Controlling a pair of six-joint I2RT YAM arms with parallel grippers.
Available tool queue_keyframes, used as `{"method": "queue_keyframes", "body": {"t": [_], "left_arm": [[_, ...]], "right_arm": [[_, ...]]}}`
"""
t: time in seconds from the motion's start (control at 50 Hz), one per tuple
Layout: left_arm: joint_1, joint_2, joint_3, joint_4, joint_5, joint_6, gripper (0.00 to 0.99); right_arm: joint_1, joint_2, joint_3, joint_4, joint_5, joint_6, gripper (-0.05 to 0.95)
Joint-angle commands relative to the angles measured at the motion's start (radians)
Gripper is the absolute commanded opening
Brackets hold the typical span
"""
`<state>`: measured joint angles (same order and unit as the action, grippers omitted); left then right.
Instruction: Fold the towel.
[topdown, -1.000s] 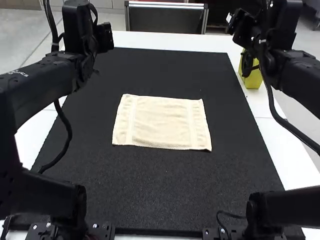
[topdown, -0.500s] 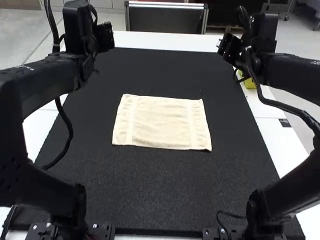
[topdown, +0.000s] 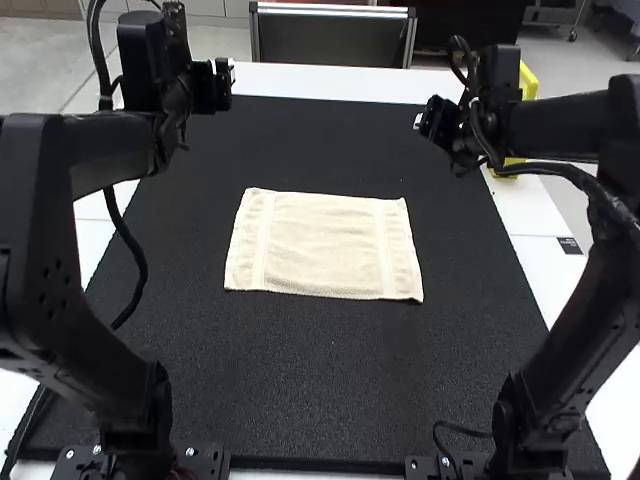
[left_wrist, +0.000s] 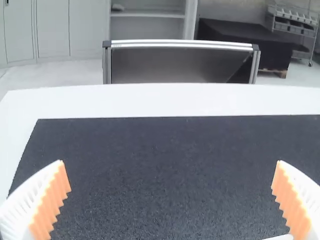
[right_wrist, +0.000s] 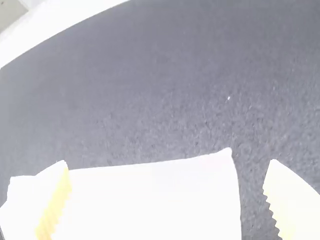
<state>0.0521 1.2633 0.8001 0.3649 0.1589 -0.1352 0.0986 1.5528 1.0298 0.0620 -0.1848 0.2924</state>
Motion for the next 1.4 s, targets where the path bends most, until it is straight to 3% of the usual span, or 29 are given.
{"method": "queue_keyframes", "body": {"t": [0.0,0.44,0.66,0.94,1.38], "left_arm": [[0.0,0.036,0.024,-0.001,0.039,0.02,0.959],[0.014,0.176,0.096,-0.076,0.037,0.019,0.957],[0.055,0.177,0.097,-0.035,0.05,-0.03,0.959],[0.042,0.191,0.103,0.037,0.056,-0.035,0.959],[0.028,0.32,0.16,0.06,0.065,-0.035,0.959]], "right_arm": [[0.021,0.044,0.062,-0.013,-0.059,0.028,0.89],[0.061,0.161,0.119,-0.008,-0.077,0.08,0.89],[0.073,0.199,0.131,0.01,-0.073,0.07,0.9],[0.067,0.211,0.127,0.019,-0.064,0.04,0.9],[0.064,0.308,0.164,0.053,-0.064,0.033,0.9]]}}
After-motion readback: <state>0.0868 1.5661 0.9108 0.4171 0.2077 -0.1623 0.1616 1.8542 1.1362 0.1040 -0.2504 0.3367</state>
